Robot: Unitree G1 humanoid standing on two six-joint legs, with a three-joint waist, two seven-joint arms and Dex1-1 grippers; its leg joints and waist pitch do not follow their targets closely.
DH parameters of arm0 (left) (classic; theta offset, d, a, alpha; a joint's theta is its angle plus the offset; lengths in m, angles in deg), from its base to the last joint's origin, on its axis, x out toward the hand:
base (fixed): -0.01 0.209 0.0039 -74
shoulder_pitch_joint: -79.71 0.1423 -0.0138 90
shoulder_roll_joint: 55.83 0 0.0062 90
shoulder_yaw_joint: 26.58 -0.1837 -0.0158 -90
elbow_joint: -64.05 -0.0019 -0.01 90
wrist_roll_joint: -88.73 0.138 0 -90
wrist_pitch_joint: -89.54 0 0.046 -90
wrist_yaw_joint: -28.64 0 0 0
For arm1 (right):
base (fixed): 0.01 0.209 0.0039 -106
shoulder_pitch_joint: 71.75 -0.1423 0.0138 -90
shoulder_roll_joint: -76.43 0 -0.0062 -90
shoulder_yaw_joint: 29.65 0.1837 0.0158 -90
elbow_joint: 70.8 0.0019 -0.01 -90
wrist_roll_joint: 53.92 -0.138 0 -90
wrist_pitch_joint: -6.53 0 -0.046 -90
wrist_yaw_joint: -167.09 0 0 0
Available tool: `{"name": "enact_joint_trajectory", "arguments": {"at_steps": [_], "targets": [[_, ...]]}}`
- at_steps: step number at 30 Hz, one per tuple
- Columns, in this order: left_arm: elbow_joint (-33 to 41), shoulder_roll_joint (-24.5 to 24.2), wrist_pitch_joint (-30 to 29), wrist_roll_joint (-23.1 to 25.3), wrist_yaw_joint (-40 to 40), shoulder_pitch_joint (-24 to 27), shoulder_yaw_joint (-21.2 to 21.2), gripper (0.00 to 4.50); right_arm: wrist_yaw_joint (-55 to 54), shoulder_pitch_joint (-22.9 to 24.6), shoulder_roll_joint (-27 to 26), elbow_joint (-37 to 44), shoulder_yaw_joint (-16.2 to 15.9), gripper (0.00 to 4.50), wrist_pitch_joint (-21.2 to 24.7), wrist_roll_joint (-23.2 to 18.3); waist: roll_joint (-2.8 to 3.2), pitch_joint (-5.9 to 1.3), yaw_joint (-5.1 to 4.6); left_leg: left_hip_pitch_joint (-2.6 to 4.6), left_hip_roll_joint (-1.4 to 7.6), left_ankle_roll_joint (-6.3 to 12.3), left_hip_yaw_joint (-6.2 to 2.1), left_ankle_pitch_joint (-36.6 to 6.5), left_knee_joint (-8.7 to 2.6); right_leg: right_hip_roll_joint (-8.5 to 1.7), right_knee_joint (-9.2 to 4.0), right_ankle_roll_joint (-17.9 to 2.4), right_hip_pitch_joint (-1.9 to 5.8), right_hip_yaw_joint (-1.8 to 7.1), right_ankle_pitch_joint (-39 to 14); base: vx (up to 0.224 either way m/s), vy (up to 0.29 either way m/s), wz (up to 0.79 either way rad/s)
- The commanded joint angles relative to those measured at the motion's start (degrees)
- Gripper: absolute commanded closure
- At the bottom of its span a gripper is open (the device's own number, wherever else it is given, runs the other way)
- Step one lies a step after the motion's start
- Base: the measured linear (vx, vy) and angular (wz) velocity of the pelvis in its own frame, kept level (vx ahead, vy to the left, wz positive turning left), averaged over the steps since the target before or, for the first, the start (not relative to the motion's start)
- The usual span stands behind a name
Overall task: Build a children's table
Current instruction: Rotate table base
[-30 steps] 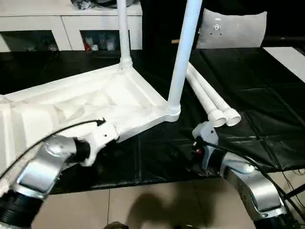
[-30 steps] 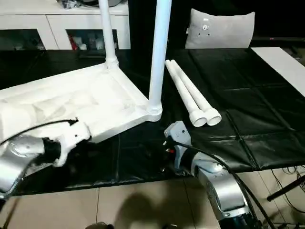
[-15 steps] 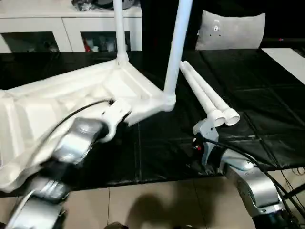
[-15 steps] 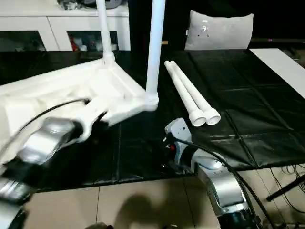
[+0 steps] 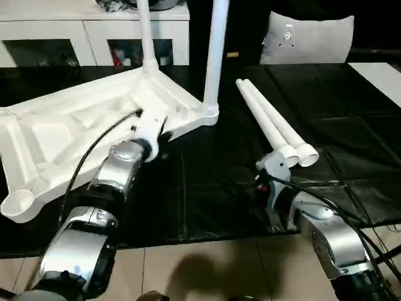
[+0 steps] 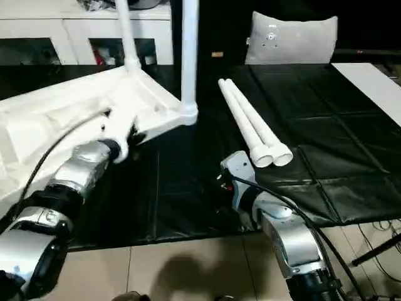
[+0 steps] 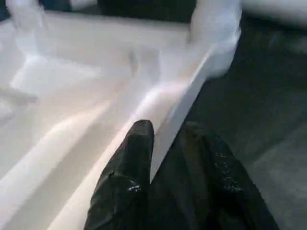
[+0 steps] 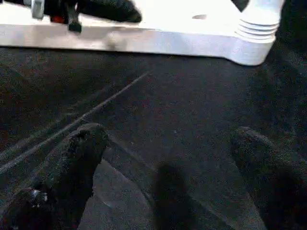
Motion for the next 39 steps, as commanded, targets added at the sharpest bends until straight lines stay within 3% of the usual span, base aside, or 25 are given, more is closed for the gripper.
{"name": "enact_joint_trajectory", "arguments": {"at_steps": [1,5,7,9,10,11,12,14,16,18,19,21,22,23,25,27,28,29,30,31,33,34,36,38,39], "targets": [[5.78,0.19,-0.41,-2.61,-1.14,2.79,1.8,3.3,-1.07,0.26,-0.9,1.54,0.94,0.0,0.19,-0.75,0.32,-4.05,0.34,1.09,3.08,1.01,-1.43,-17.51,-4.33,-3.44,-3.67,-11.92,2.65,2.11,-16.14,0.0,0.0,0.0],[13.66,0.2,-0.11,-3.87,1.13,8.08,2.05,3.3,-4.05,0.12,-3.22,1.22,1.54,0.0,2.07,-1.04,0.41,-3.94,-0.09,1.3,2.97,-0.22,-1.57,-20.65,-4.57,-3.14,-4.03,-9.98,2.31,2.06,-20.32,0.0,0.0,0.0],[23.03,1.34,-2.05,-4.28,2.85,13.9,3.01,3.3,-4.51,-0.1,-3.7,0.8,0.41,0.0,-0.01,0.14,0.7,-3.85,-0.29,1.38,3.34,-1.26,-1.77,-21.96,-4.83,-3.23,-3.95,-9.46,2.31,2.16,-20.38,0.0,0.0,0.0],[24.08,1.46,-2.15,-4.22,3.01,14.56,3.05,3.3,-4.46,-0.08,-3.76,0.79,0.31,0.0,-0.16,0.16,0.6,-3.72,-0.45,1.44,3.06,-1.47,-1.59,-22.86,-4.75,-2.97,-4.25,-8.81,2.01,2.14,-21.65,0.0,0.0,0.0],[28.15,1.75,-3.34,-3.55,4.05,17.07,3.11,3.3,-4.6,0.03,-3.91,0.84,-0.23,0.0,-1.03,0.76,-0.04,-3.48,0.37,-1.86,1.96,1.49,-3.9,-23.13,-5.79,-4.48,-3.0,-8.59,4.46,-0.15,-22.02,0.0,0.0,0.0],[30.99,1.95,-4.75,-3.25,4.8,18.85,3.21,3.3,-4.83,0.1,-4.16,0.77,-0.42,0.0,-1.76,1.09,1.5,-3.35,0.1,-1.95,2.27,2.53,-4.3,-25.01,-6.71,-4.08,-3.26,-8.15,4.41,-1.12,-23.86,-0.044,-0.009,0.21],[33.56,1.89,-6.01,-3.01,5.51,20.44,3.1,3.3,-5.31,0.08,-4.43,0.64,-0.45,0.0,-2.46,1.51,1.03,-3.68,-0.63,-1.9,1.85,4.12,-5.28,-24.59,-5.49,-5.13,-3.64,-8.88,4.27,-1.98,-23.09,-0.039,-0.02,0.45],[37.67,1.7,-7.0,-3.0,6.44,23.17,3.11,3.3,-6.71,-0.18,-5.29,-0.04,0.14,0.0,-4.38,2.02,1.51,-3.51,-0.69,-2.6,1.23,5.21,-6.17,-21.92,-4.69,-5.8,-4.08,-10.36,4.89,-3.14,-22.1,-0.014,-0.026,0.48],[40.34,1.9,-5.96,-3.96,7.13,25.18,4.09,3.3,-7.9,-0.53,-5.37,-1.22,0.05,0.0,-6.11,3.42,2.11,-3.17,-0.55,-3.2,0.78,4.27,-7.5,-22.11,-5.16,-5.06,-3.4,-10.22,5.54,-4.67,-21.25,0.01,-0.048,0.48],[42.49,1.88,-5.83,-3.8,7.26,26.7,4.51,3.3,-8.21,-0.4,-5.1,-1.71,-0.61,0.0,-6.61,4.29,2.39,-3.16,-0.55,-3.6,0.29,2.27,-8.62,-23.31,-5.52,-4.88,-2.9,-9.27,6.33,-5.1,-20.98,0.012,-0.042,0.43],[42.98,1.86,-5.88,-3.8,7.2,27.03,4.53,3.3,-8.31,-0.33,-5.09,-1.77,-0.73,0.0,-6.79,4.45,2.35,-2.94,-0.42,-3.3,-0.06,0.84,-9.22,-25.3,-5.79,-4.88,-2.94,-9.25,6.26,-5.28,-21.07,0.018,-0.037,0.44],[46.43,1.81,-7.22,-4.49,7.03,30.04,5.12,3.3,-9.2,0.06,-5.31,-1.62,-0.66,0.0,-6.43,4.55,2.74,-3.06,-0.29,-3.4,-0.86,-0.17,-10.61,-23.7,-5.96,-4.7,-2.39,-9.61,6.89,-5.35,-17.78,0.03,-0.026,0.4],[47.45,1.85,-7.97,-4.89,6.92,30.85,5.32,3.3,-9.11,0.11,-5.48,-1.55,-0.43,0.0,-6.4,4.18,3.02,-2.52,-0.29,-4.33,-1.7,-0.69,-11.32,-24.35,-6.82,-4.28,-1.93,-8.42,7.58,-5.67,-19.26,0.018,-0.022,0.35],[49.58,1.93,-9.2,-5.86,6.6,33.15,5.85,3.3,-9.36,0.24,-6.14,-1.13,0.42,0.0,-5.46,3.07,2.92,-2.59,-0.38,-4.42,-2.05,-1.33,-11.61,-25.61,-6.93,-4.39,-1.88,-7.86,7.86,-5.48,-20.89,-0.016,-0.006,0.31],[52.1,1.89,-11.76,-7.2,6.19,36.09,6.35,3.1,-9.15,0.35,-6.83,-0.64,1.32,0.0,-3.62,1.39,2.84,-2.54,-0.92,-5.06,-3.52,-2.85,-13.23,-26.02,-6.77,-5.0,-2.14,-7.94,8.15,-4.94,-22.82,0.014,0.0,0.32],[53.56,2.4,-11.19,-8.26,6.34,38.2,7.14,3.1,-9.19,0.57,-7.43,-0.65,1.89,0.0,-3.77,0.58,3.14,-2.74,-0.81,-5.32,-4.21,-3.27,-13.79,-25.45,-6.49,-5.59,-2.33,-8.27,8.79,-4.92,-23.85,0.024,-0.018,0.31],[54.0,3.05,-10.73,-8.48,7.29,38.83,7.92,3.1,-9.31,0.81,-7.29,-0.71,1.67,0.0,-5.32,1.22,3.2,-2.84,-0.87,-5.23,-4.65,-3.42,-14.51,-23.59,-6.67,-5.14,-2.13,-8.25,8.97,-4.99,-22.29,0.023,-0.022,0.31],[54.19,3.17,-10.67,-8.29,7.56,38.96,8.1,3.1,-9.54,0.91,-7.13,-0.89,1.43,0.0,-6.81,1.85,3.43,-2.86,-0.82,-4.68,-4.86,-3.51,-14.95,-22.98,-6.88,-4.65,-1.96,-8.43,8.77,-4.94,-20.88,0.023,-0.02,0.36],[54.28,3.09,-10.39,-7.9,7.67,39.04,8.09,3.1,-9.73,0.98,-7.03,-1.08,1.3,0.0,-7.89,2.3,3.48,-2.96,-0.92,-3.81,-5.33,-3.34,-15.98,-21.48,-6.99,-3.87,-1.65,-8.91,8.42,-4.63,-18.03,0.029,-0.023,0.42],[54.27,2.92,-10.71,-7.61,7.88,39.0,8.36,3.1,-9.4,1.05,-6.46,-1.05,0.83,0.0,-8.0,2.84,3.21,-2.98,-0.97,-3.98,-5.88,-2.85,-16.64,-19.52,-6.98,-3.9,-1.53,-9.09,8.95,-4.46,-16.44,0.029,-0.023,0.42],[54.4,2.62,-11.04,-7.37,8.08,38.8,8.71,3.1,-9.15,1.24,-6.2,-0.81,0.8,0.0,-7.84,2.81,3.34,-2.77,-0.91,-4.32,-6.97,-3.06,-17.24,-17.61,-7.14,-4.03,-1.67,-8.17,9.64,-4.28,-16.6,0.027,-0.007,0.36],[54.73,2.29,-11.31,-7.52,8.09,38.62,8.9,3.1,-9.11,1.44,-6.44,-0.46,1.33,0.0,-7.78,2.22,2.75,-2.74,-0.98,-4.26,-7.3,-3.47,-17.6,-18.17,-7.14,-4.14,-1.84,-7.87,9.67,-4.05,-17.84,0.025,-0.004,0.36],[55.05,1.82,-11.69,-7.47,8.33,38.47,9.0,3.1,-8.84,1.65,-6.75,-0.04,1.93,0.0,-7.85,1.35,3.2,-2.75,-1.13,-4.85,-7.95,-4.26,-18.0,-17.82,-7.21,-4.68,-1.89,-7.42,10.73,-4.01,-19.07,0.032,-0.01,0.33],[55.15,1.1,-12.27,-7.19,8.67,38.34,9.0,3.1,-8.57,1.91,-6.38,0.59,1.82,0.0,-7.17,1.46,3.46,-2.68,-1.33,-4.52,-8.41,-5.23,-18.62,-17.84,-7.64,-4.06,-1.75,-6.71,10.92,-3.98,-19.59,0.032,-0.01,0.31],[55.0,0.72,-12.54,-6.83,8.76,38.18,8.97,3.1,-8.22,2.0,-6.08,0.81,1.63,0.0,-6.96,1.45,3.3,-2.89,-1.59,-4.13,-8.66,-5.35,-19.15,-17.12,-7.64,-3.73,-1.71,-6.69,11.02,-3.76,-18.92,0.038,-0.005,0.33]]}}
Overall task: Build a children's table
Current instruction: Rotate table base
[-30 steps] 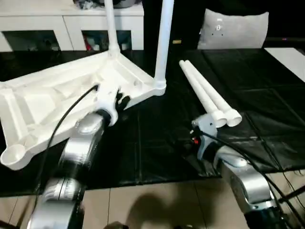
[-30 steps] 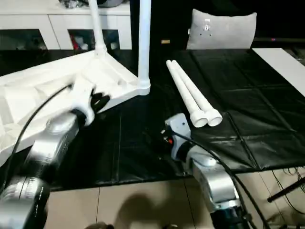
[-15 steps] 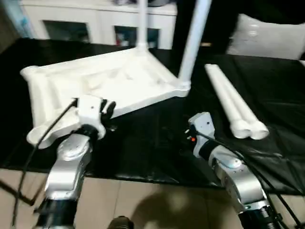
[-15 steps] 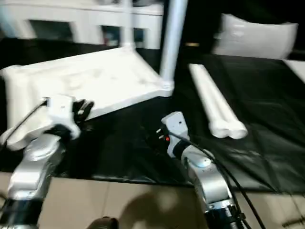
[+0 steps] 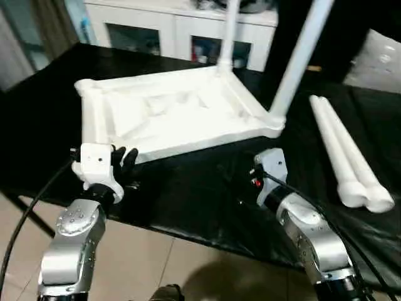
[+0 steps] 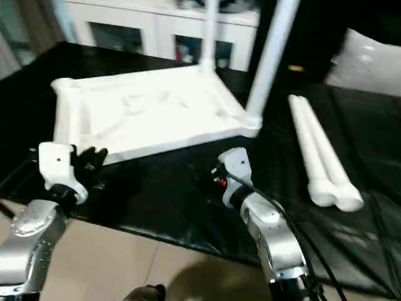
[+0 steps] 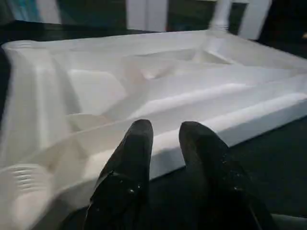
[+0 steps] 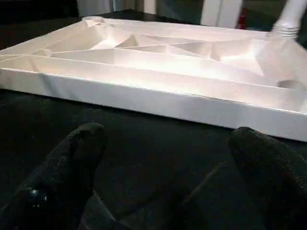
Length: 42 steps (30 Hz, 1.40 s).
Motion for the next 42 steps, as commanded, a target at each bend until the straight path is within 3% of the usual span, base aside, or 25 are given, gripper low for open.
{"name": "enact_joint_trajectory", "arguments": {"at_steps": [1,3,4,5,6,7,8,9,11,13,15,18,22,24,25,26,29,30,32,33,35,36,38,40,42], "targets": [[0.26,-0.77,-0.8,0.7,0.33,-0.9,0.37,3.1,0.38,0.18,0.61,1.8,0.42,0.0,0.6,-0.61,1.36,-3.53,-0.63,-0.08,0.42,-3.44,-2.19,-16.54,-6.55,-1.38,-2.95,-8.21,4.48,4.09,-10.86,0.038,-0.005,0.33],[-0.82,-1.48,-0.94,1.6,0.49,-1.79,0.56,3.1,0.13,0.39,0.83,1.97,0.45,0.0,0.52,-0.46,1.47,-3.14,-1.14,0.26,-0.35,-5.1,-3.2,-16.52,-7.33,-0.76,-2.89,-7.61,4.97,4.33,-11.31,0.043,0.006,0.34],[-1.51,-2.08,-0.67,2.16,0.36,-2.25,0.49,3.1,-0.27,0.58,0.94,2.31,0.45,0.0,1.32,-0.27,1.77,-3.29,-1.31,1.21,-0.54,-6.38,-3.91,-18.5,-7.62,-0.57,-2.84,-7.78,4.66,5.03,-11.51,0.041,0.007,0.35],[-2.16,-2.85,-1.0,2.81,0.38,-2.69,0.35,3.1,-0.51,0.79,0.94,2.71,0.52,0.0,2.32,-0.48,1.34,-3.39,-2.01,1.62,-0.85,-6.74,-5.04,-17.82,-7.53,-0.41,-2.98,-8.04,4.62,6.1,-10.52,0.068,-0.008,0.37],[-2.83,-3.4,-1.42,3.15,0.43,-3.14,0.4,3.1,-0.53,0.86,0.86,2.9,0.63,0.0,2.51,-0.69,1.22,-3.32,-1.86,1.27,-1.22,-6.94,-4.83,-17.36,-7.27,-0.8,-3.41,-8.34,4.95,6.6,-10.01,0.045,-0.018,0.3],[-4.67,-4.73,-1.55,3.41,-0.19,-4.46,0.51,3.1,-0.06,0.91,0.86,3.11,0.59,0.0,2.34,-1.04,0.62,-3.39,-1.85,-0.62,-1.4,-7.04,-3.28,-16.27,-6.16,-2.7,-4.58,-8.03,6.57,6.84,-10.31,0.045,-0.018,0.3],[-5.28,-5.25,-1.61,3.43,-0.48,-4.91,0.54,3.1,0.07,1.01,0.76,3.26,0.66,0.0,2.48,-1.31,1.05,-3.95,-1.66,2.37,1.94,-7.85,-2.38,-15.46,-5.2,-1.98,-4.46,-7.75,5.03,7.75,-7.87,0.0,0.0,0.0],[-6.54,-6.31,-1.72,3.64,-0.91,-5.86,0.37,3.1,0.23,1.13,0.78,3.48,0.59,0.0,2.44,-1.25,1.34,-4.07,-1.08,2.7,2.99,-8.54,-1.99,-8.18,-5.36,-1.55,-3.91,-7.42,5.42,8.22,1.73,0.073,-0.012,-0.1],[-8.41,-7.94,-2.41,3.83,-1.8,-7.17,0.14,3.1,0.45,1.24,1.07,3.63,0.1,0.0,2.49,-0.63,1.31,-4.04,-0.97,2.94,3.15,-9.67,-1.67,-3.82,-5.4,-0.96,-3.62,-5.86,5.4,8.14,5.78,0.062,-0.007,-0.19],[-12.39,-10.71,-3.43,5.42,-2.81,-9.51,-0.58,3.1,0.65,0.98,1.33,3.29,-0.3,0.0,2.62,-0.16,1.53,-4.34,-0.8,4.19,3.44,-10.73,-0.91,-0.97,-5.09,-0.28,-3.83,-3.8,5.02,8.57,8.41,0.038,-0.001,-0.25],[-15.55,-12.46,-5.07,6.42,-3.3,-11.33,-0.72,3.1,0.49,0.63,1.4,3.22,-0.35,0.0,3.19,-0.19,1.51,-4.38,-0.97,4.07,3.65,-10.51,-0.26,-1.55,-5.06,-0.53,-4.15,-3.54,5.07,8.8,9.53,0.0,0.0,0.0],[-20.86,-16.17,-5.26,9.1,-3.46,-13.61,-1.49,3.1,-0.15,-0.13,1.82,3.6,-0.12,0.0,4.98,0.09,1.35,-4.08,-0.98,3.41,4.61,-9.81,0.77,-7.85,-5.43,-1.16,-4.33,-3.39,5.05,9.01,7.0,-0.011,-0.01,-0.12],[-22.62,-18.41,-5.96,9.95,-3.66,-14.47,-1.72,3.1,0.48,-0.18,3.14,3.81,-0.67,0.0,4.07,1.17,1.8,-3.94,-0.8,4.32,6.25,-8.93,1.18,-17.24,-5.9,-1.23,-4.17,-6.64,4.01,9.48,3.23,-0.006,-0.004,-0.05],[-23.91,-19.31,-5.25,10.19,-4.04,-15.31,-1.81,3.1,0.99,-0.15,3.72,3.56,-0.97,0.0,4.0,1.53,1.5,-3.91,-0.68,4.4,6.53,-8.44,1.4,-17.95,-5.98,-1.17,-4.15,-8.23,3.76,9.59,3.08,0.0,0.0,0.0],[-25.58,-20.18,-4.51,10.73,-4.84,-16.1,-2.49,3.1,1.33,-0.24,3.93,3.34,-1.1,0.0,3.98,1.58,0.92,-3.75,-0.63,4.28,6.76,-7.5,1.8,-19.06,-5.93,-1.43,-4.27,-9.03,3.42,9.75,1.97,0.0,0.0,0.0],[-28.7,-21.19,-3.11,11.39,-5.82,-17.62,-3.27,3.1,1.71,-0.45,4.13,3.09,-1.26,0.0,4.04,1.67,1.07,-3.82,-0.4,4.28,6.88,-7.23,2.06,-19.54,-5.9,-1.62,-4.19,-9.46,3.42,9.8,1.28,0.0,0.0,0.0],[-33.0,-21.9,-0.87,11.72,-7.07,-19.65,-3.94,3.1,2.11,-0.94,4.34,2.71,-1.63,0.0,3.92,1.99,0.93,-3.51,-0.03,4.2,7.88,-6.1,3.29,-24.54,-6.19,-1.96,-4.35,-10.46,2.43,9.79,-4.35,0.0,0.0,0.0],[-36.28,-22.03,0.68,11.45,-8.41,-21.32,-4.1,3.1,2.23,-1.39,4.45,2.5,-1.81,0.0,4.06,2.02,0.4,-3.56,0.08,4.33,8.44,-5.38,4.04,-26.29,-6.06,-2.15,-4.48,-11.26,1.92,9.93,-6.27,0.0,0.0,0.0],[-41.87,-22.3,3.03,11.52,-10.32,-24.18,-4.75,3.1,2.53,-2.19,4.84,2.2,-2.19,0.0,4.3,2.24,0.51,-3.84,0.43,4.16,8.62,-4.17,4.9,-25.54,-5.89,-2.36,-4.26,-11.9,1.74,10.07,-6.69,0.0,0.0,0.0],[-43.95,-22.71,4.05,12.51,-10.46,-25.24,-5.61,3.1,2.8,-2.39,5.13,2.14,-2.42,0.0,4.07,2.55,0.57,-4.2,0.6,4.15,9.44,-2.9,5.77,-23.07,-5.8,-2.25,-3.68,-12.33,1.35,9.86,-3.07,0.0,0.0,0.0],[-48.63,-23.31,6.19,14.08,-11.02,-27.67,-7.0,3.1,3.45,-2.63,5.59,2.4,-2.73,0.0,3.91,2.79,0.77,-4.2,0.63,4.27,9.79,-2.02,6.22,-22.56,-5.77,-2.1,-3.29,-12.57,0.95,9.74,-0.84,0.0,0.0,0.0],[-50.28,-23.37,6.85,14.33,-11.28,-28.55,-7.29,3.1,3.61,-2.66,5.67,2.58,-2.72,0.0,4.01,2.72,0.59,-4.22,0.75,4.53,10.05,-1.34,7.01,-23.63,-5.63,-2.14,-3.4,-12.7,0.49,9.83,-0.9,0.0,0.0,0.0],[-54.09,-23.58,8.49,15.3,-12.14,-30.57,-8.46,3.1,3.75,-2.7,5.81,2.85,-2.58,0.0,4.16,2.5,0.22,-4.54,0.88,4.19,10.24,-0.54,7.63,-21.73,-5.52,-2.41,-3.25,-12.96,0.72,9.85,0.57,0.0,0.0,0.0],[-57.05,-23.64,9.61,16.46,-12.83,-32.13,-9.44,3.1,3.81,-2.66,5.94,2.87,-2.51,0.0,4.04,2.47,0.19,-4.87,1.0,3.93,10.7,1.72,8.55,-15.78,-5.09,-2.22,-2.52,-13.29,0.39,9.61,7.57,0.0,0.0,0.0],[-60.54,-23.69,11.07,17.84,-13.01,-33.9,-10.55,3.1,3.77,-2.63,6.1,2.8,-2.56,0.0,3.83,2.44,0.41,-4.78,1.0,4.29,11.1,1.65,9.12,-19.35,-5.26,-2.1,-2.38,-13.6,-0.11,9.55,5.88,0.0,0.0,0.0]]}}
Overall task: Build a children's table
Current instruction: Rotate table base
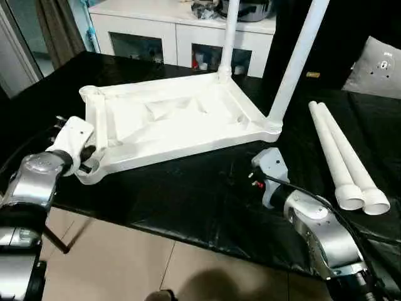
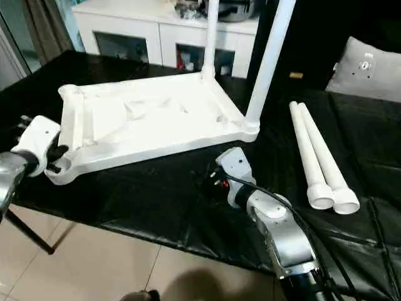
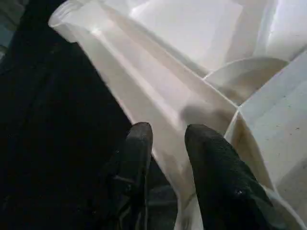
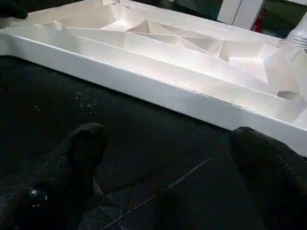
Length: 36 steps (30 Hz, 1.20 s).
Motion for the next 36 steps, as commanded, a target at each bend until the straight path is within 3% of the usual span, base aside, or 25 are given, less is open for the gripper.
{"name": "enact_joint_trajectory", "arguments": {"at_steps": [1,3,4,5,7,9,11,12,14,15,17,18,21,27,36], "targets": [[-4.18,-0.57,2.07,2.49,-0.39,-2.5,-1.96,3.1,0.09,-0.45,0.55,1.21,-0.15,0.0,-0.37,-0.17,0.49,-3.87,0.07,2.04,4.42,0.2,-0.71,-23.78,-3.52,-5.93,-3.37,-12.73,0.24,2.61,3.77,0.0,0.0,0.0],[-8.99,-0.77,4.77,4.36,-0.65,-5.06,-3.88,3.1,0.16,-0.35,0.46,1.3,-0.09,0.0,-0.5,0.05,0.79,-3.93,0.25,1.96,4.56,-0.49,-0.26,-24.67,-3.46,-6.23,-3.43,-12.59,0.25,2.99,1.25,0.0,0.0,0.0],[-9.12,-0.75,4.85,4.37,-0.73,-5.13,-3.91,3.1,0.16,-0.34,0.46,1.31,-0.08,0.0,-0.51,0.07,0.27,-3.91,0.37,1.94,4.6,-0.41,0.09,-24.1,-3.38,-6.2,-3.61,-12.22,0.04,3.28,0.67,0.0,0.0,0.0],[-10.34,-0.61,5.75,4.58,-2.07,-5.82,-4.41,3.1,0.16,-0.19,0.45,1.42,-0.02,0.0,-0.58,0.2,0.2,-3.96,0.34,1.74,4.6,-0.19,0.21,-23.01,-3.32,-6.27,-3.52,-12.22,0.14,3.34,1.26,0.0,0.0,0.0],[-11.39,-0.55,6.66,5.02,-3.95,-6.38,-5.23,3.1,0.13,-0.13,0.52,1.47,0.05,0.0,-0.61,0.27,0.1,-3.93,0.55,1.92,4.92,0.85,0.92,-21.28,-3.17,-5.99,-3.31,-12.66,-0.52,3.48,2.63,0.0,0.0,0.0],[-12.56,-0.65,8.07,6.16,-8.62,-7.17,-7.3,3.1,0.03,-0.11,0.73,1.37,0.3,0.0,-0.73,0.38,0.18,-3.91,0.88,2.17,5.1,0.98,1.3,-21.84,-3.07,-6.08,-3.42,-12.96,-0.79,3.68,1.2,0.0,0.0,0.0],[-11.7,-0.99,8.45,6.12,-14.28,-7.24,-8.66,3.1,0.08,-0.31,0.96,1.15,0.65,0.0,-0.56,0.25,-0.37,-3.82,1.24,2.04,5.2,1.16,1.71,-21.22,-3.1,-6.08,-3.51,-13.01,-0.83,3.86,0.03,0.0,0.0,0.0],[-10.94,-1.39,9.57,6.03,-19.11,-7.27,-9.87,3.1,-0.05,-0.51,1.14,0.89,0.97,0.0,0.09,0.16,-0.15,-3.88,1.81,2.21,5.36,1.24,2.0,-20.32,-3.0,-6.12,-3.41,-12.99,-1.18,4.04,-0.34,0.0,0.0,0.0],[-10.21,-1.83,10.29,6.01,-22.86,-7.21,-10.88,3.1,-0.35,-0.72,1.36,0.49,1.13,0.0,0.82,0.39,-0.23,-3.93,1.93,2.15,5.42,1.19,2.21,-19.83,-3.07,-5.97,-3.34,-12.79,-1.2,4.09,-0.25,0.0,0.0,0.0],[-8.01,-2.79,11.98,6.03,-28.76,-6.48,-12.61,3.1,-0.63,-1.05,1.8,-0.32,1.05,0.0,1.32,1.08,-0.36,-3.96,2.04,2.07,5.47,1.08,2.41,-19.3,-3.1,-5.87,-3.22,-12.5,-1.27,4.19,0.33,0.0,0.0,0.0],[-6.63,-3.14,12.5,5.58,-31.41,-5.92,-13.15,3.1,-0.64,-1.19,1.93,-0.7,1.04,0.0,1.67,1.2,-0.35,-4.07,2.29,2.26,5.55,0.79,2.72,-19.22,-3.04,-5.69,-3.04,-12.27,-1.66,4.34,0.94,0.0,0.0,0.0],[-1.11,-4.32,11.55,3.42,-39.25,-3.76,-14.55,3.1,-1.27,-1.48,2.32,-2.0,0.72,0.0,2.79,2.12,-0.53,-4.07,2.51,2.4,5.66,0.56,2.83,-20.11,-3.03,-6.04,-3.04,-12.64,-1.73,4.44,-0.29,0.0,0.0,0.0],[2.76,-4.72,9.77,1.91,-43.52,-2.33,-15.28,3.1,-2.21,-1.76,2.5,-3.03,0.72,0.0,4.45,2.79,-0.56,-4.01,2.48,2.52,5.66,-0.02,3.14,-20.32,-3.05,-5.7,-2.96,-13.08,-2.07,4.51,-0.77,0.0,0.0,0.0],[19.35,-4.95,1.92,-3.36,-53.92,4.86,-18.66,3.1,-5.7,-3.75,2.33,-8.72,0.97,0.0,7.57,4.88,-0.83,-4.05,2.84,2.48,5.66,0.41,4.14,-18.48,-2.62,-5.71,-3.13,-13.13,-2.14,4.68,-1.73,0.0,0.0,0.0],[30.48,-1.13,-2.4,-6.05,-53.87,9.36,-20.4,3.1,-8.58,-8.27,0.93,-18.17,1.61,0.0,9.03,5.96,-0.83,-3.7,2.84,2.75,5.69,-1.54,4.59,-21.05,-2.7,-5.32,-3.65,-12.08,-2.43,4.95,-7.71,0.0,0.0,0.0]]}}
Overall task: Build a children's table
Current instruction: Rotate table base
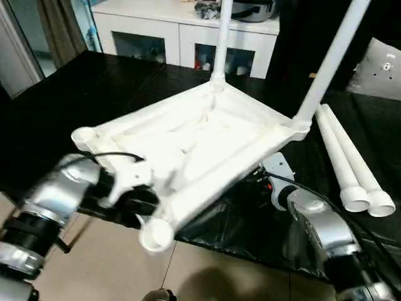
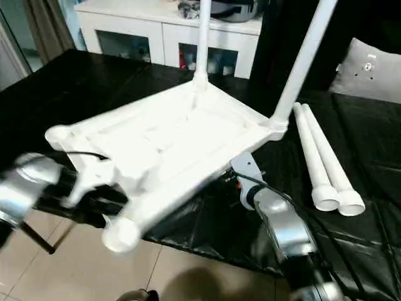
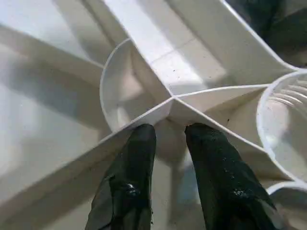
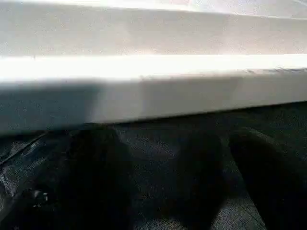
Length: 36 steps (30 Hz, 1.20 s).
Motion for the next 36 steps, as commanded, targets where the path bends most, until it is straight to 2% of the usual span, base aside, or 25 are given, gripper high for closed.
{"name": "enact_joint_trajectory", "arguments": {"at_steps": [1,2,4,8,11,12,15,16,17,18,19,20,21,23,24,26,27,28,29,30,32,34,35,36], "targets": [[2.1,1.37,-0.84,-1.08,-0.32,1.11,-2.01,3.1,-0.32,-0.99,-0.25,-1.81,0.73,0.0,0.0,0.34,0.11,-3.16,-0.08,2.62,3.96,-2.31,-0.86,-20.66,-3.23,-5.25,-4.56,-12.11,-0.51,2.07,-7.71,0.0,0.0,0.0],[4.18,2.08,-2.64,-1.63,-0.06,1.67,-2.13,3.1,0.55,-1.82,-0.92,-3.15,0.88,0.0,-1.38,-0.53,0.23,-3.2,-0.32,2.65,3.95,-2.77,-0.94,-21.48,-3.32,-5.18,-4.42,-11.96,-0.52,2.06,-8.02,0.0,0.0,0.0],[6.1,3.31,-3.77,-1.93,0.6,2.26,-2.52,3.1,1.15,-3.05,-1.51,-5.09,0.58,0.0,-3.53,-0.67,0.11,-3.21,-0.56,2.31,3.84,-3.13,-1.09,-21.73,-3.5,-5.08,-4.38,-11.67,-0.26,1.91,-8.43,0.0,0.0,0.0],[7.38,5.13,-4.19,-2.06,1.75,2.81,-2.87,3.1,0.9,-4.44,-1.9,-6.9,0.15,0.0,-4.62,-0.1,0.03,-3.14,-0.55,2.51,3.8,-3.06,-0.82,-22.04,-3.3,-5.16,-4.79,-11.74,-0.54,2.08,-9.65,0.0,0.0,0.0],[8.01,8.77,-4.23,-2.84,3.88,2.66,-3.09,3.1,-0.54,-5.88,-2.19,-8.14,0.93,0.0,-5.18,0.01,0.22,-3.31,-0.62,2.44,3.79,-2.84,-0.73,-21.13,-3.23,-5.03,-4.6,-11.59,-0.5,2.03,-8.03,0.0,0.0,0.0],[8.07,9.75,-4.33,-2.96,4.47,2.54,-3.07,3.1,-0.89,-6.2,-2.18,-8.62,1.12,0.0,-5.44,0.06,0.01,-3.33,-0.57,2.61,3.78,-2.69,-0.47,-20.65,-3.02,-4.95,-4.76,-11.74,-0.64,2.09,-7.33,0.0,0.0,0.0],[5.83,13.56,-3.75,-2.58,7.85,1.06,-2.52,3.1,-1.97,-6.37,-1.74,-9.2,1.59,0.0,-6.19,0.63,-0.2,-3.42,-0.39,2.38,3.78,-2.19,-0.29,-18.85,-2.89,-4.89,-4.69,-11.43,-0.51,2.13,-5.95,0.0,0.0,0.0],[3.24,16.02,-2.55,-1.91,10.47,-0.4,-2.17,3.1,-2.65,-6.35,-1.37,-9.41,1.96,0.0,-6.59,0.98,-0.09,-3.48,-0.56,2.13,3.65,-1.77,-0.21,-17.45,-2.82,-4.58,-4.56,-11.26,-0.39,2.14,-4.36,0.0,0.0,0.0],[3.24,16.02,-2.55,-1.91,10.47,-0.4,-2.17,3.1,-2.65,-6.35,-1.37,-9.41,1.96,0.0,-6.59,0.98,-0.08,-3.55,-0.45,2.28,3.65,-1.65,-0.12,-17.31,-2.7,-4.5,-4.61,-11.19,-0.53,2.18,-3.9,0.0,0.0,0.0],[1.27,18.07,-1.99,-1.32,12.49,-1.56,-1.75,3.1,-3.08,-6.52,-1.2,-10.26,2.56,0.0,-7.53,1.32,-0.21,-3.75,-0.54,1.85,3.66,-1.24,-0.23,-15.75,-2.61,-4.59,-4.36,-11.09,-0.14,2.14,-1.51,0.0,0.0,0.0],[-0.26,19.62,-1.45,-1.37,13.95,-2.39,-1.3,3.1,-3.34,-6.52,-1.06,-10.35,3.01,0.0,-7.84,1.38,-0.05,-3.75,-0.57,1.95,3.7,-1.13,-0.19,-15.72,-2.53,-4.48,-4.35,-11.12,-0.34,2.18,-0.95,0.0,0.0,0.0],[-0.26,19.62,-1.45,-1.37,13.95,-2.39,-1.3,3.1,-3.34,-6.52,-1.06,-10.35,3.01,0.0,-7.84,1.38,-0.14,-3.69,-0.65,2.02,3.64,-0.97,-0.11,-15.96,-2.45,-4.41,-4.46,-11.14,-0.46,2.23,-0.75,0.0,0.0,0.0],[-2.43,21.41,-0.65,-1.22,16.04,-3.47,-0.76,3.1,-3.66,-6.51,-0.87,-10.34,3.47,0.0,-8.19,1.38,-0.24,-3.68,-0.8,1.86,3.63,-0.73,-0.14,-16.09,-2.41,-4.55,-4.46,-11.37,-0.21,2.25,-0.43,0.0,0.0,0.0],[-5.47,23.38,0.43,-0.58,19.15,-4.94,-0.05,3.1,-4.07,-6.5,-0.64,-10.18,3.92,0.0,-8.66,1.29,-0.28,-3.67,-0.99,1.99,3.57,-0.4,-0.05,-16.4,-2.22,-4.49,-4.61,-11.54,-0.27,2.29,-0.6,0.0,0.0,0.0],[-10.16,25.47,1.93,0.8,24.47,-7.16,0.84,3.1,-4.46,-6.48,-0.44,-9.36,4.65,0.0,-9.21,0.96,-0.36,-3.51,-1.33,1.91,3.4,0.08,0.1,-16.65,-2.14,-4.38,-4.96,-11.43,-0.32,2.38,-1.51,0.0,0.0,0.0],[-16.55,27.92,4.53,2.37,31.34,-10.05,1.98,3.1,-4.85,-6.41,-0.33,-7.92,5.66,0.0,-9.78,0.53,-0.56,-3.56,-1.4,2.0,3.56,0.02,-0.04,-17.29,-2.11,-4.53,-4.97,-11.32,-0.09,2.34,-2.63,0.0,0.0,0.0],[-16.55,27.92,4.53,2.37,31.34,-10.05,1.98,3.1,-4.85,-6.41,-0.33,-7.92,5.66,0.0,-9.78,0.53,-0.56,-3.55,-1.4,2.0,3.51,0.23,-0.02,-17.27,-2.08,-4.53,-5.12,-11.19,-0.13,2.39,-2.92,0.0,0.0,0.0],[-18.7,28.63,5.66,2.75,33.36,-10.97,2.35,3.1,-4.94,-6.35,-0.3,-7.33,5.95,0.0,-9.89,0.37,-0.7,-3.52,-1.5,1.69,3.55,0.59,-0.17,-16.56,-2.17,-4.6,-5.06,-11.04,0.16,2.33,-2.42,0.0,0.0,0.0],[-19.16,28.77,5.95,2.8,33.91,-11.16,2.49,3.1,-4.93,-6.28,-0.31,-7.03,6.04,0.0,-9.84,0.28,-0.66,-3.61,-1.52,1.69,3.58,0.7,-0.18,-16.16,-2.15,-4.54,-4.96,-11.05,0.16,2.3,-1.98,0.0,0.0,0.0],[-22.05,29.69,7.69,2.84,37.24,-12.31,3.49,3.1,-5.0,-5.8,-0.36,-4.93,6.64,0.0,-9.51,-0.21,-0.76,-3.7,-1.61,1.79,3.57,1.68,-0.06,-15.09,-1.89,-4.43,-4.87,-11.6,0.02,2.27,0.0,0.0,0.0,0.0],[-22.63,30.91,8.35,0.85,38.27,-12.62,5.5,3.1,-5.6,-4.78,-0.04,-1.71,7.52,0.0,-9.32,-0.32,-1.14,-3.76,-1.54,1.75,3.5,2.48,0.09,-13.98,-1.68,-4.39,-4.81,-11.73,0.16,2.31,1.28,0.0,0.0,0.0],[-22.25,31.54,8.4,-0.54,38.08,-12.52,6.62,3.1,-5.98,-4.17,0.23,-0.02,7.96,0.0,-9.32,-0.27,-1.01,-3.85,-1.09,1.72,3.69,3.99,0.08,-11.23,-1.51,-4.54,-4.42,-12.42,0.11,2.21,4.14,0.0,0.0,0.0],[-19.28,32.06,7.48,-2.98,35.18,-11.26,7.58,2.89,-5.18,-3.2,0.39,2.6,8.47,0.0,-8.89,-1.2,-0.87,-3.97,-0.92,1.84,3.78,4.13,0.08,-11.11,-1.44,-4.54,-4.35,-12.61,0.02,2.18,4.44,0.0,0.0,0.0],[-17.78,32.26,7.02,-4.09,33.7,-10.61,7.94,2.89,-4.68,-2.76,0.44,3.79,8.69,0.0,-8.67,-1.72,-0.92,-3.95,-0.76,1.65,3.98,4.66,0.04,-10.37,-1.45,-4.62,-4.13,-13.04,0.09,2.16,5.61,0.0,0.0,0.0]]}}
